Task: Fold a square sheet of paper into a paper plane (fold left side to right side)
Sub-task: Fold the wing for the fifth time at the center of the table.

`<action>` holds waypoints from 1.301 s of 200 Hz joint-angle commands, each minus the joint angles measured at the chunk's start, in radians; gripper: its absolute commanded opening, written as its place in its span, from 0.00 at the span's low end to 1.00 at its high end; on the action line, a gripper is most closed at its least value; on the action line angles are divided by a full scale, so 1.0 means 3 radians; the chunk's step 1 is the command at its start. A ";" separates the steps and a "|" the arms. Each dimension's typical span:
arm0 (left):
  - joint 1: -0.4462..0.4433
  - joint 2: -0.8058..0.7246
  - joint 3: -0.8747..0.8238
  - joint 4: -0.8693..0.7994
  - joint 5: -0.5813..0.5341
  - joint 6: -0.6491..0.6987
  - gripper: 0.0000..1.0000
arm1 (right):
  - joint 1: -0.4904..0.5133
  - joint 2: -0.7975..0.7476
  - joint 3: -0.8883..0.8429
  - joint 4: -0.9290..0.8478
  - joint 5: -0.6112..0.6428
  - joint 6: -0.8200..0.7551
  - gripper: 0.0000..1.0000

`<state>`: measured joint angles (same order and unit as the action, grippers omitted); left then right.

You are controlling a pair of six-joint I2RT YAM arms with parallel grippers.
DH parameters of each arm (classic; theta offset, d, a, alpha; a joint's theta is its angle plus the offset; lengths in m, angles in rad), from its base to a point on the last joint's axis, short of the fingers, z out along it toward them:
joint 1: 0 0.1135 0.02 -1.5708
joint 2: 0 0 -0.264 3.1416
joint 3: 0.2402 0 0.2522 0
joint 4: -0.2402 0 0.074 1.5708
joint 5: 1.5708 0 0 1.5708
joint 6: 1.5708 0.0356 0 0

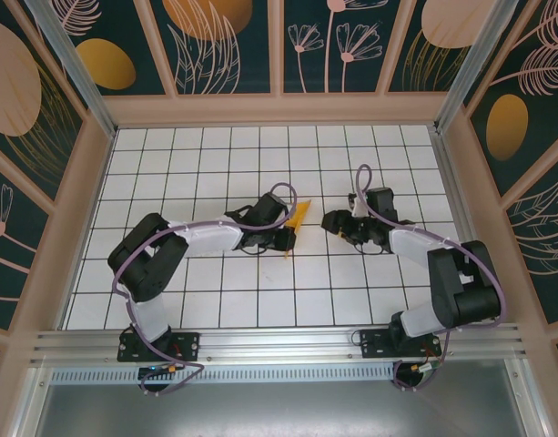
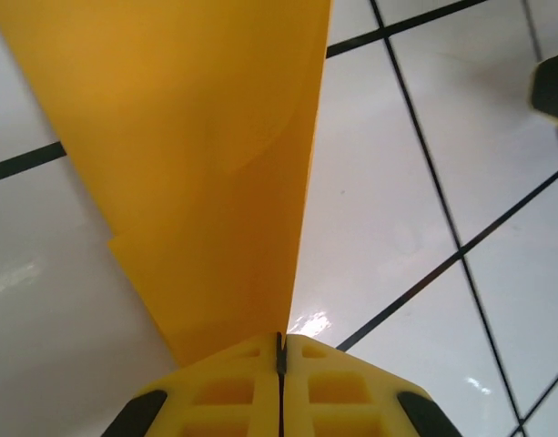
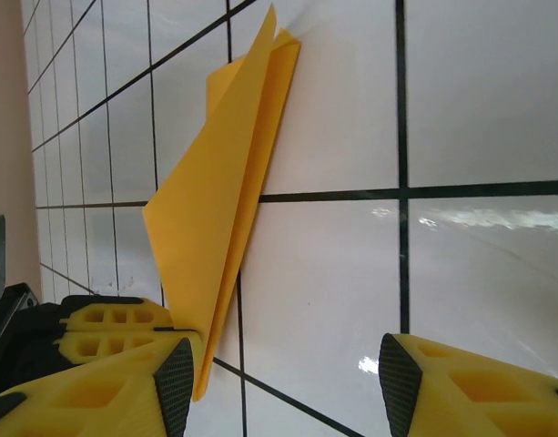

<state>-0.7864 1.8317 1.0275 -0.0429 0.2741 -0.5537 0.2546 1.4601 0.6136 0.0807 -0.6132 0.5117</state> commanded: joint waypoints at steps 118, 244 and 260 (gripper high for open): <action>0.0495 0.0219 -0.0590 0.1599 0.1107 -0.0913 0.04 | 0.0344 0.0692 0.0119 0.1014 0.0073 0.0460 0.55; 0.0665 0.0366 -0.0956 0.2386 0.1305 -0.1378 0.03 | 0.0524 0.1196 0.0533 0.1115 0.0276 0.0688 0.57; 0.0668 0.0383 -0.0965 0.2405 0.1303 -0.1401 0.03 | 0.0542 0.1254 0.0598 0.1042 0.0332 0.0695 0.56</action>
<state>-0.5949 1.9263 0.7521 0.6189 0.6441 -0.9421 0.4007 1.7966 0.7513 0.4076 -0.5613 0.7132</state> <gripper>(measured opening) 0.063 0.568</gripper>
